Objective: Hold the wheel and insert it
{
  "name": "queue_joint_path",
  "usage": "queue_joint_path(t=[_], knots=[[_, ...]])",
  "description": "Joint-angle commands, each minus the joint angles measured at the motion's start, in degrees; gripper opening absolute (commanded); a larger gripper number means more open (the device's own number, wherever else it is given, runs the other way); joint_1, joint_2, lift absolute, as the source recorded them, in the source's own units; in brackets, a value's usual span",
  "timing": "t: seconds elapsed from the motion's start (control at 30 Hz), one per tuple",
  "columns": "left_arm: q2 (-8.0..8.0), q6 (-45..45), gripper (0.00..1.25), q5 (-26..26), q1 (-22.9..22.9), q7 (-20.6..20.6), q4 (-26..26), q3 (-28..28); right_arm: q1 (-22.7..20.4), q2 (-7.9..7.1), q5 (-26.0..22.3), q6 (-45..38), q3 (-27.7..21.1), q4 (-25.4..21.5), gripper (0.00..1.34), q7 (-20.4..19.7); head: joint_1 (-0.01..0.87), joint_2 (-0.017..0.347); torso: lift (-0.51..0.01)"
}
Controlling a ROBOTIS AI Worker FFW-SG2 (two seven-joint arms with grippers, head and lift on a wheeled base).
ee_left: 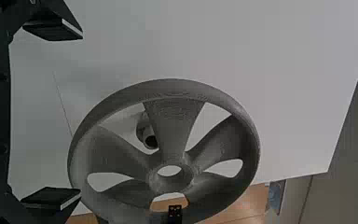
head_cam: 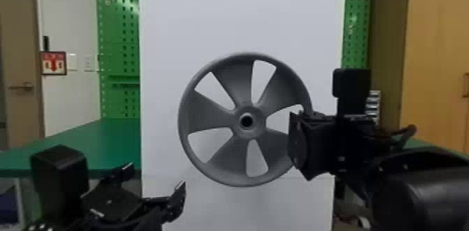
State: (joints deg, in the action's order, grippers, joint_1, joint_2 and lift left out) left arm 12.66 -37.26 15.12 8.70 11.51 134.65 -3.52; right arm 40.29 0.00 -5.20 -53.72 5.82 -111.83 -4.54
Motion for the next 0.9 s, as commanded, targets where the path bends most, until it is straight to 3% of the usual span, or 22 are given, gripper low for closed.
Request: queue_joint_path(t=[0.0,0.87], knots=[[0.00,0.00,1.15,0.00,0.00,0.00,0.00,0.00,0.58,0.05,0.02,0.20,-0.37,1.09,0.12,-0.03,0.097,0.015,-0.442],[0.00,0.44,1.15,0.00,-0.09,0.00,-0.17,0.09,3.04,0.05,0.10,1.95,-1.07,6.18,0.12,-0.29,0.097,0.015,-0.442]])
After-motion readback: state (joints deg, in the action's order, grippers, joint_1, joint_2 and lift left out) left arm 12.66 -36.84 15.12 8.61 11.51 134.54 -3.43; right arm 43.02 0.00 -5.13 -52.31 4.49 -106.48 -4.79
